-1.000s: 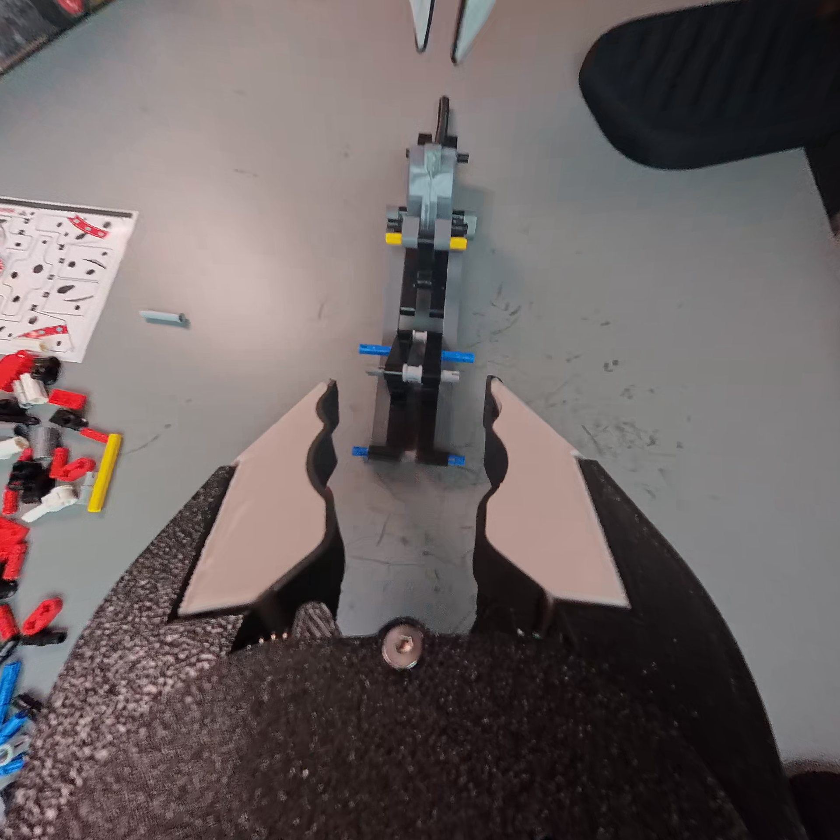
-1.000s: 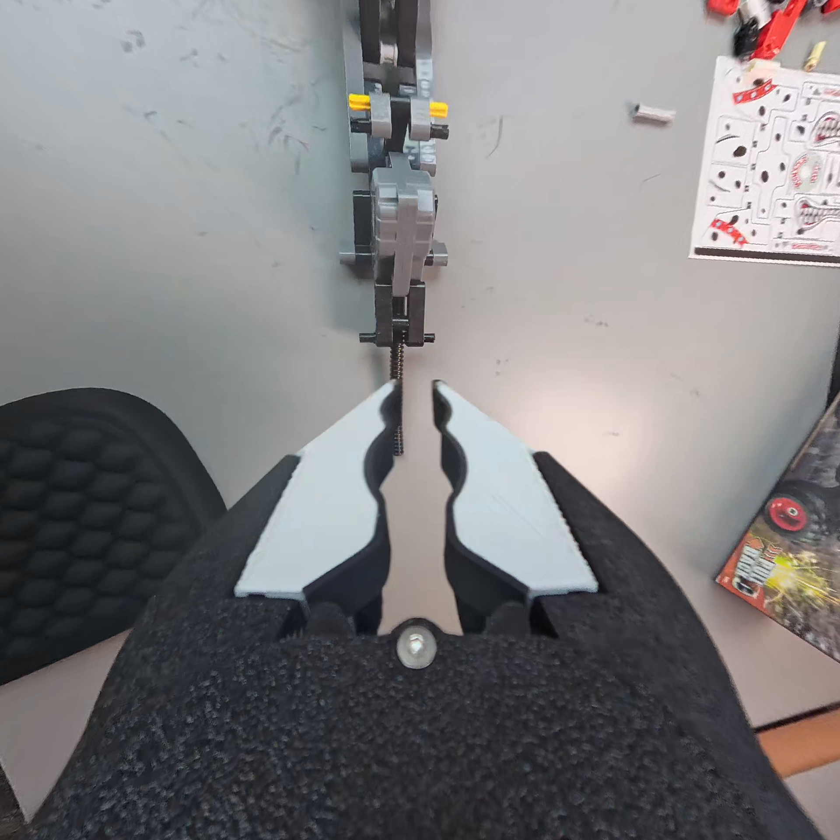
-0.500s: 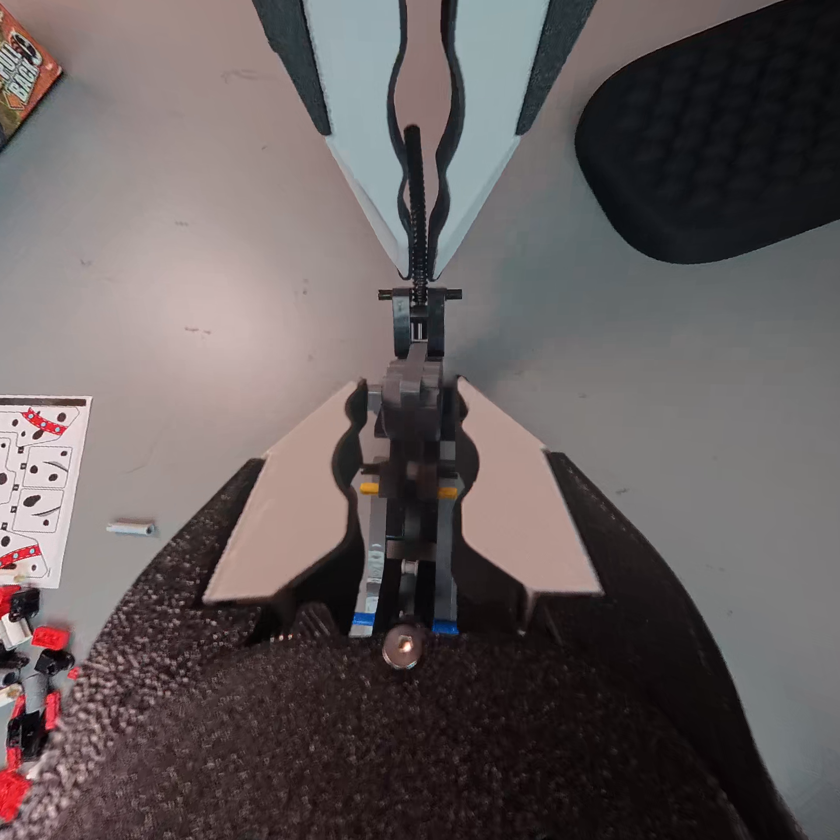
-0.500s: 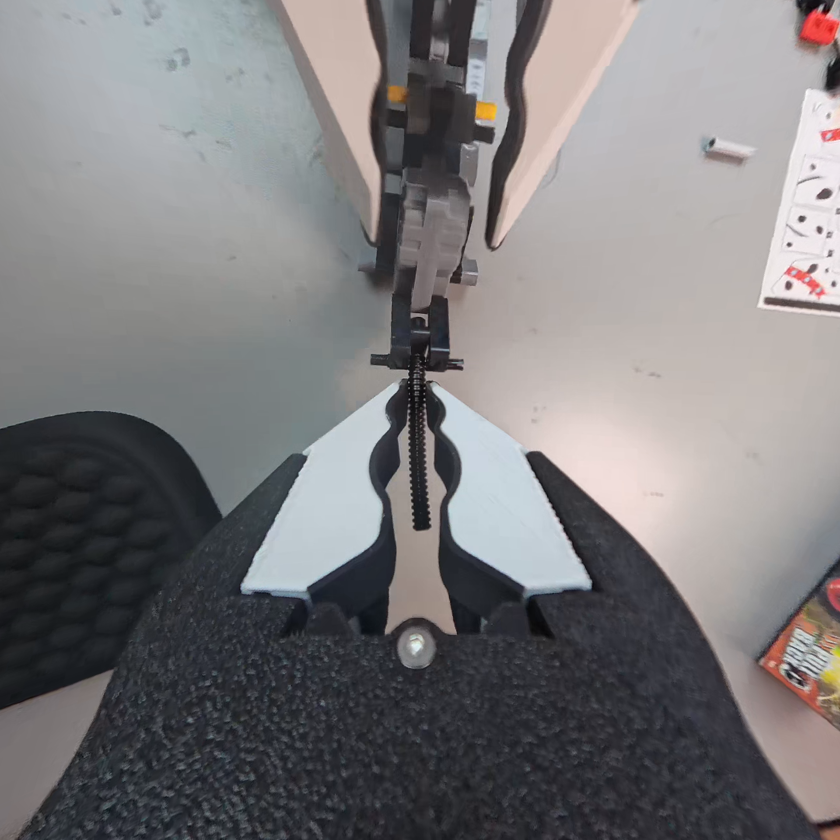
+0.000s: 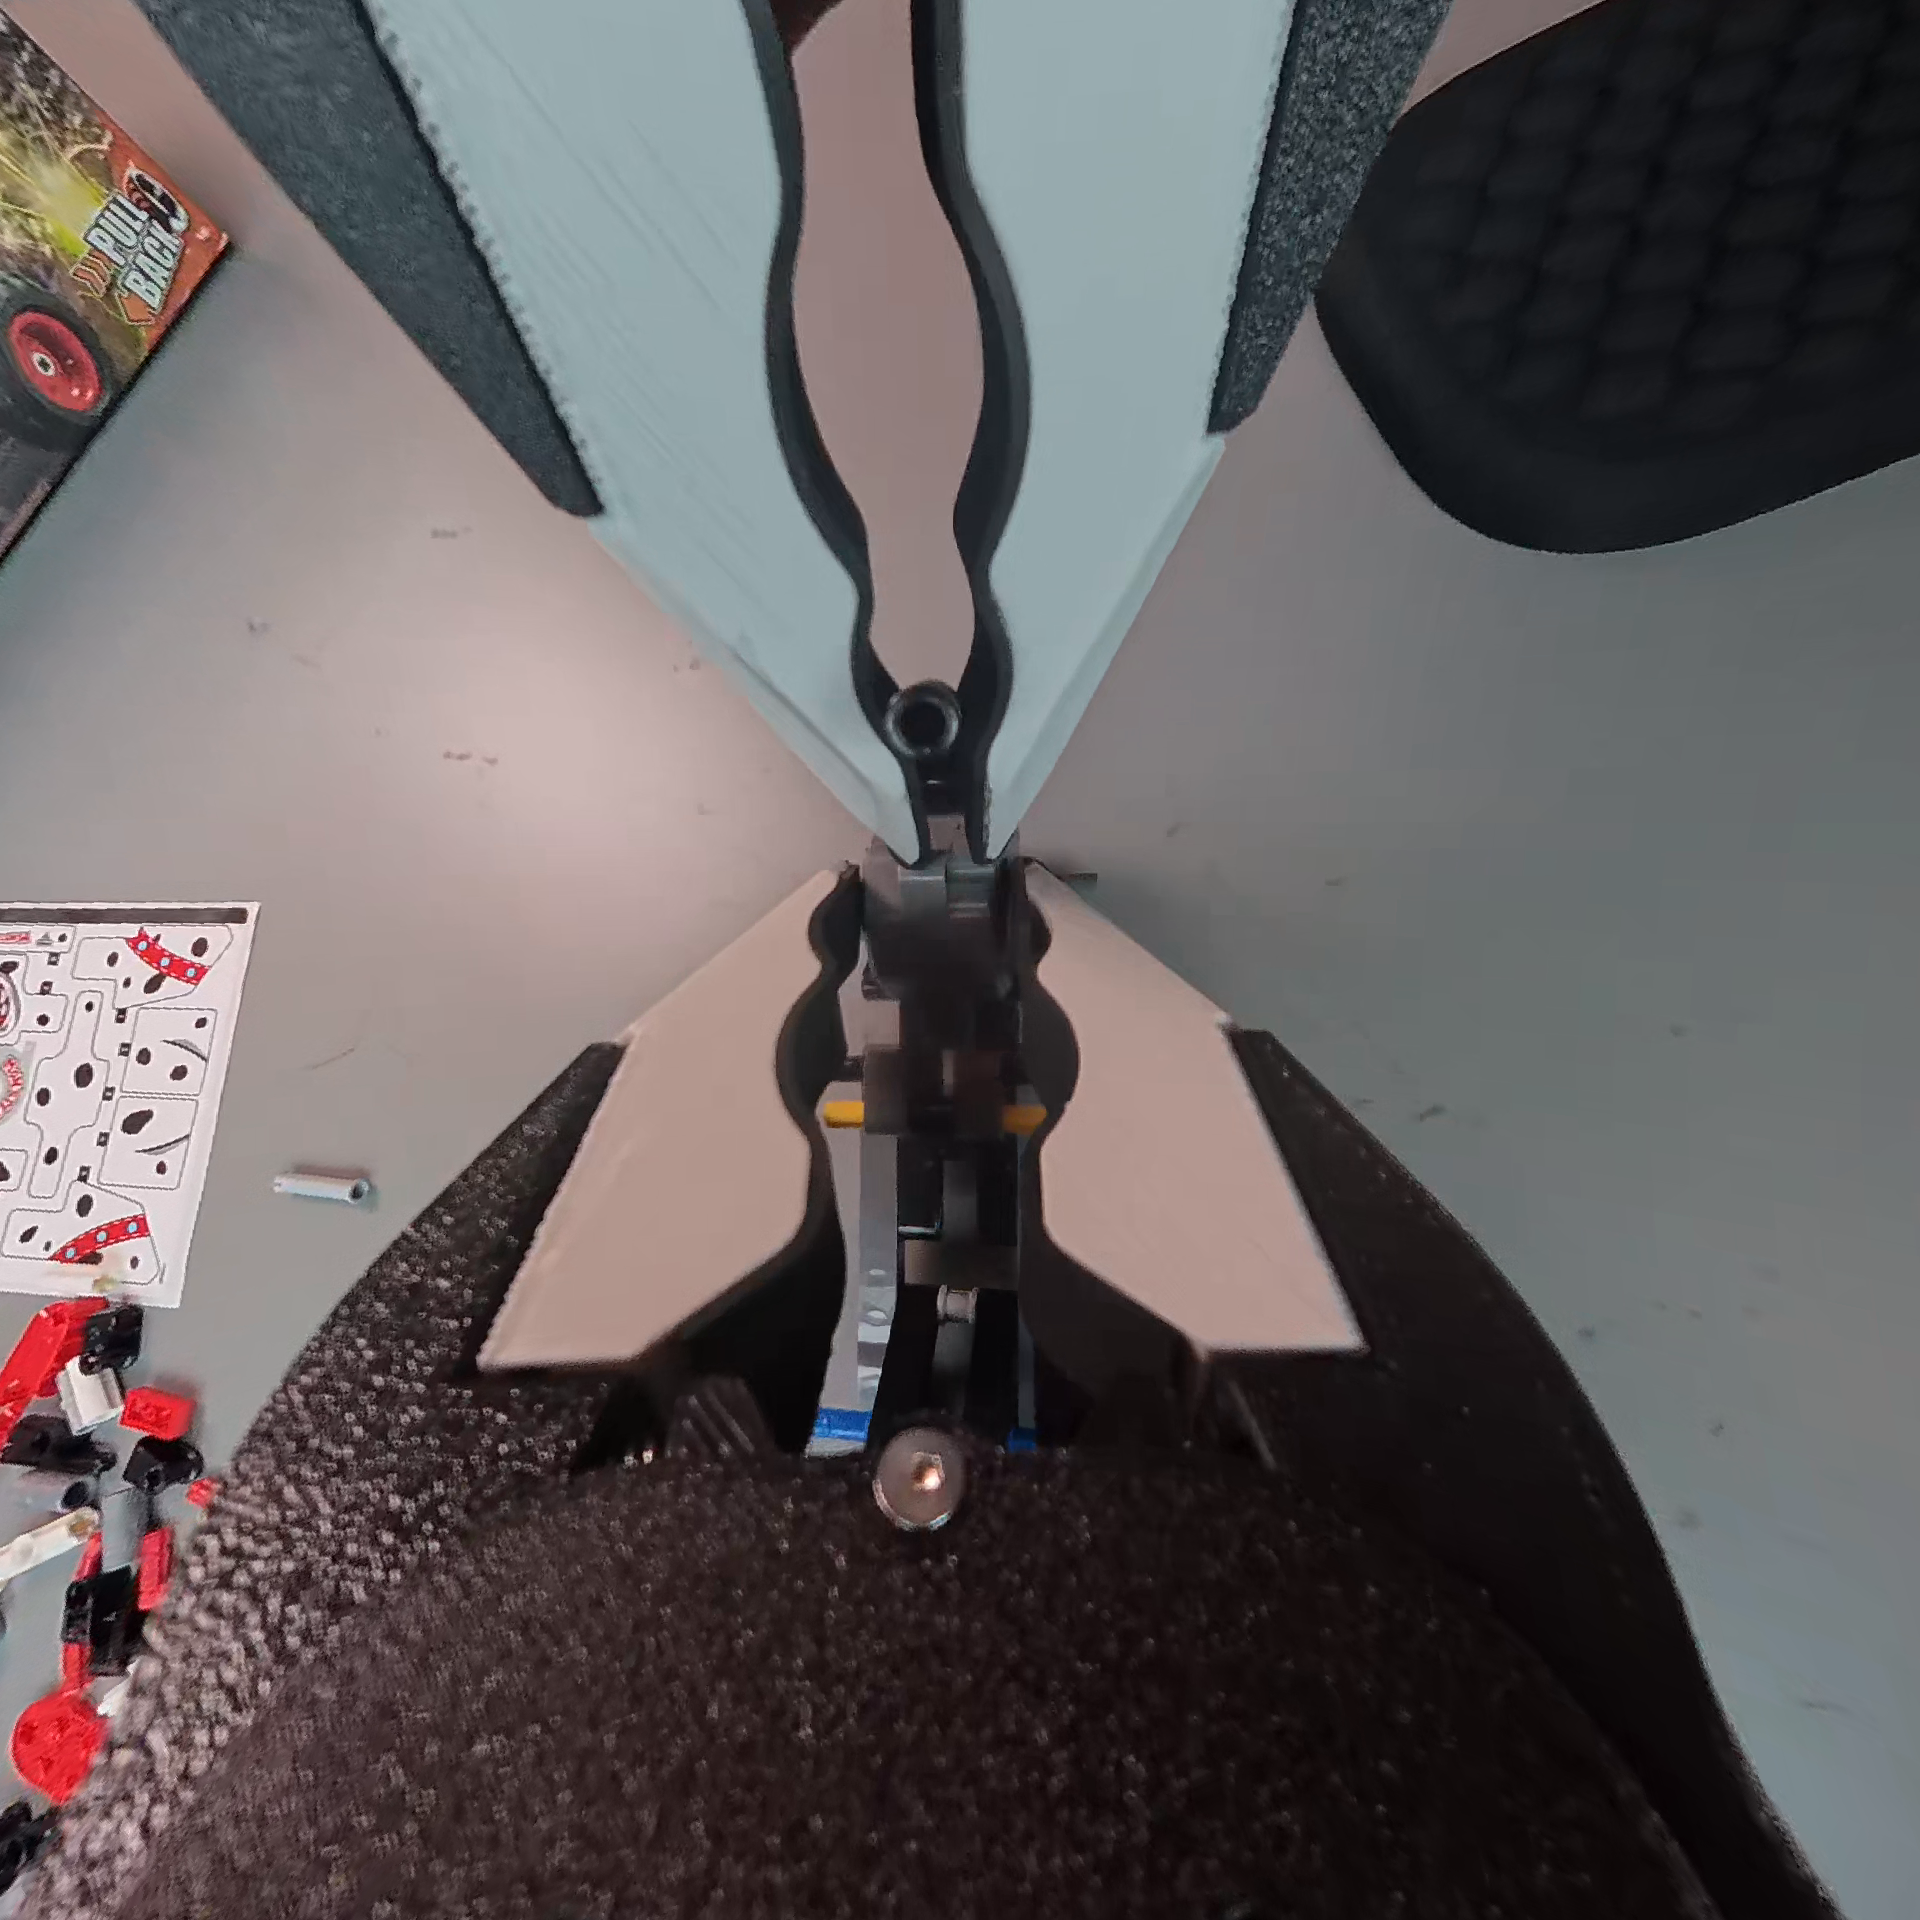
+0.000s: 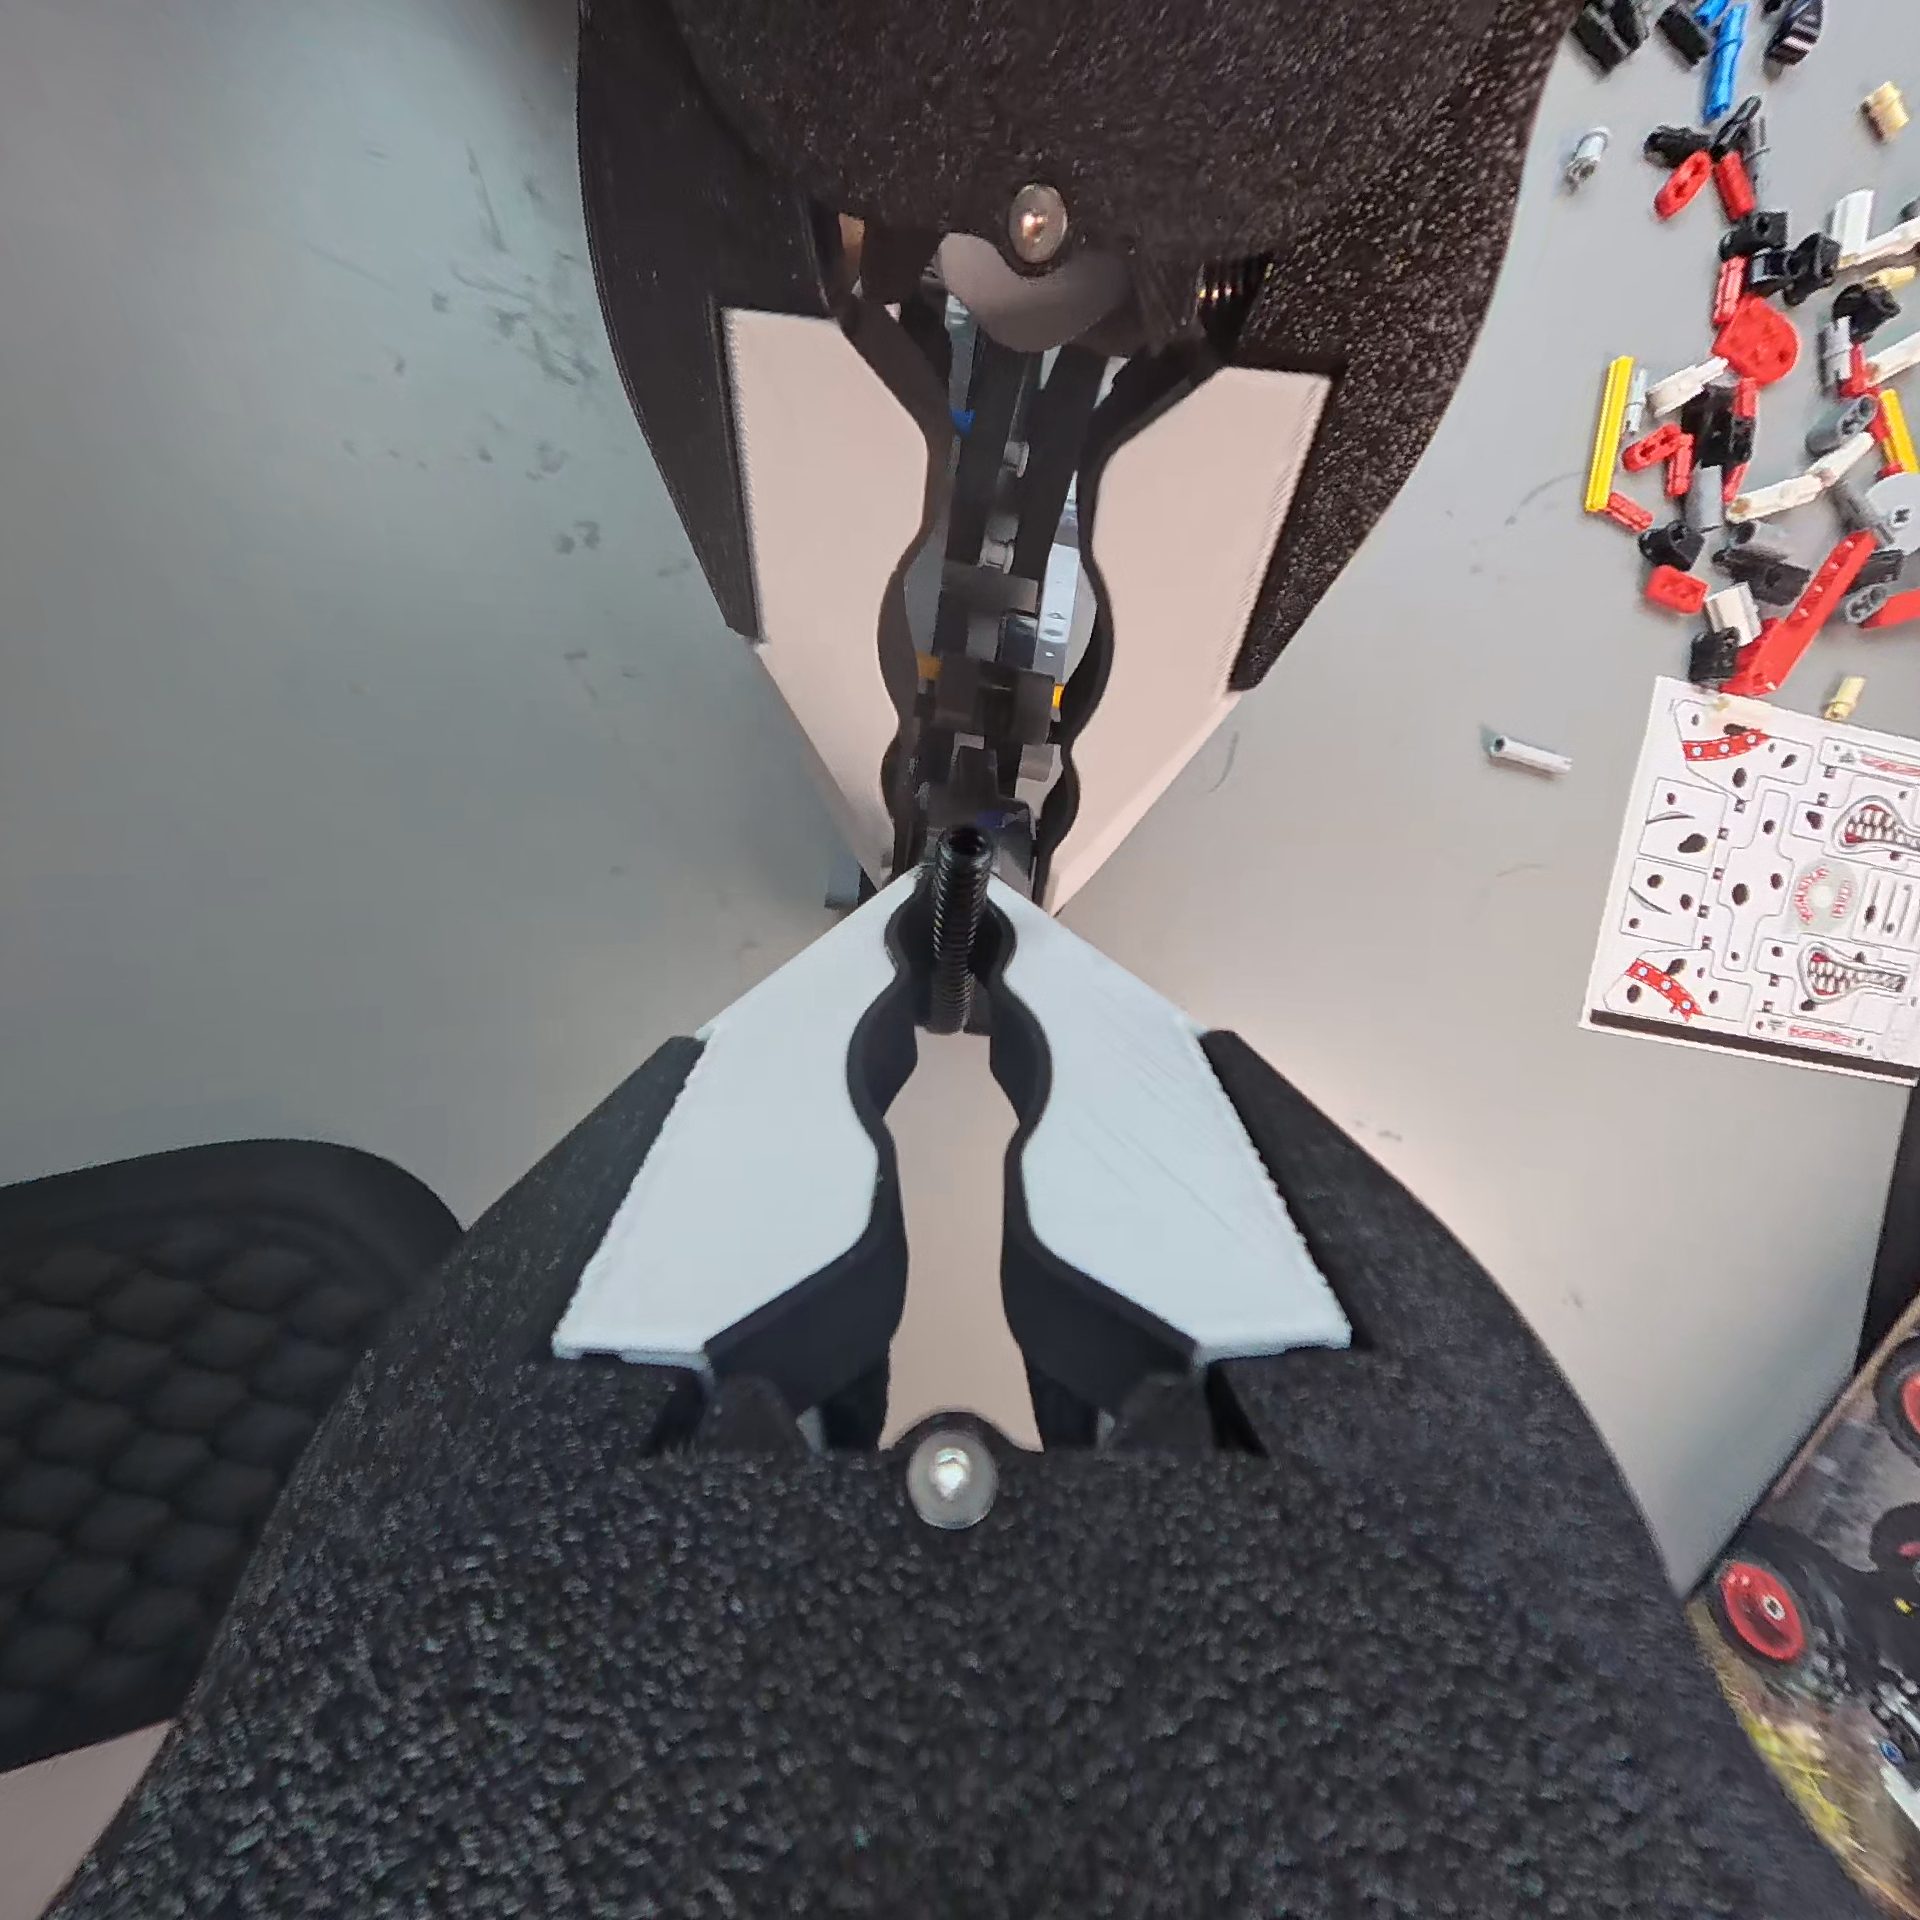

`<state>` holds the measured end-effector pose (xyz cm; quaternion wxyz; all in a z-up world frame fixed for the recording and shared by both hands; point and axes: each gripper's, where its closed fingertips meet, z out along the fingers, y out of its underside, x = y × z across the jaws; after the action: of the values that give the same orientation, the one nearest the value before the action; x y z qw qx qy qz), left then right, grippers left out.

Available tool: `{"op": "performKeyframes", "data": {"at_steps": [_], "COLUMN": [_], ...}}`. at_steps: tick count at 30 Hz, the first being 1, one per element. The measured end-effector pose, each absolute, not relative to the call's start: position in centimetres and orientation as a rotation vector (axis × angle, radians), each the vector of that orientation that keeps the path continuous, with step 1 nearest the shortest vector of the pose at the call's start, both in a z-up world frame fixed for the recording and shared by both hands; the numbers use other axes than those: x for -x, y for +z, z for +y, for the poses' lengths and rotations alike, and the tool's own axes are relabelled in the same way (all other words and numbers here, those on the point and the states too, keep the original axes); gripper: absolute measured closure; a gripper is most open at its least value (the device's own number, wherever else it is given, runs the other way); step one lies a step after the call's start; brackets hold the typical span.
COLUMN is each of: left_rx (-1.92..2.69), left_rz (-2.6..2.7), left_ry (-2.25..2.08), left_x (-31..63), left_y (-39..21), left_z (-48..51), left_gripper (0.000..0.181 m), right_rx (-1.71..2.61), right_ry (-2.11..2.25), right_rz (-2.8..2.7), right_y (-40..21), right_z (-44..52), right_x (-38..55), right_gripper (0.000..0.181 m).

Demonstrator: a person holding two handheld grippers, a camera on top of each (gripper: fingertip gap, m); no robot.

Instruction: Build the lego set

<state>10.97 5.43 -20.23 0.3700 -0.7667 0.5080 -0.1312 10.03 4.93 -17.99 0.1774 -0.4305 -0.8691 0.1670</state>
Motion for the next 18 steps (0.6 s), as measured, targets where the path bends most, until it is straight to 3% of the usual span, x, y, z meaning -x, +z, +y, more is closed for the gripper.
{"op": "performKeyframes", "data": {"at_steps": [4, 11, 18], "left_rx": [1.961, 1.956, 1.952], "left_rz": [1.286, 1.276, 1.273], "left_ry": [-0.347, -0.351, -0.353], "left_x": [-10.9, -10.7, -10.7], "left_y": [-20.0, -20.0, -20.0], "left_z": [5.4, 5.4, 5.5], "left_gripper": [0.141, 0.152, 0.151], "right_rx": [1.232, 1.241, 1.294], "right_ry": [0.575, 0.676, 0.757], "right_rz": [-2.363, -2.214, -2.092], "right_y": [-17.8, -17.4, -17.4], "right_z": [4.8, 5.3, 6.0], "right_x": [-9.5, -9.3, -9.6], "right_gripper": [0.175, 0.175, 0.149]}}
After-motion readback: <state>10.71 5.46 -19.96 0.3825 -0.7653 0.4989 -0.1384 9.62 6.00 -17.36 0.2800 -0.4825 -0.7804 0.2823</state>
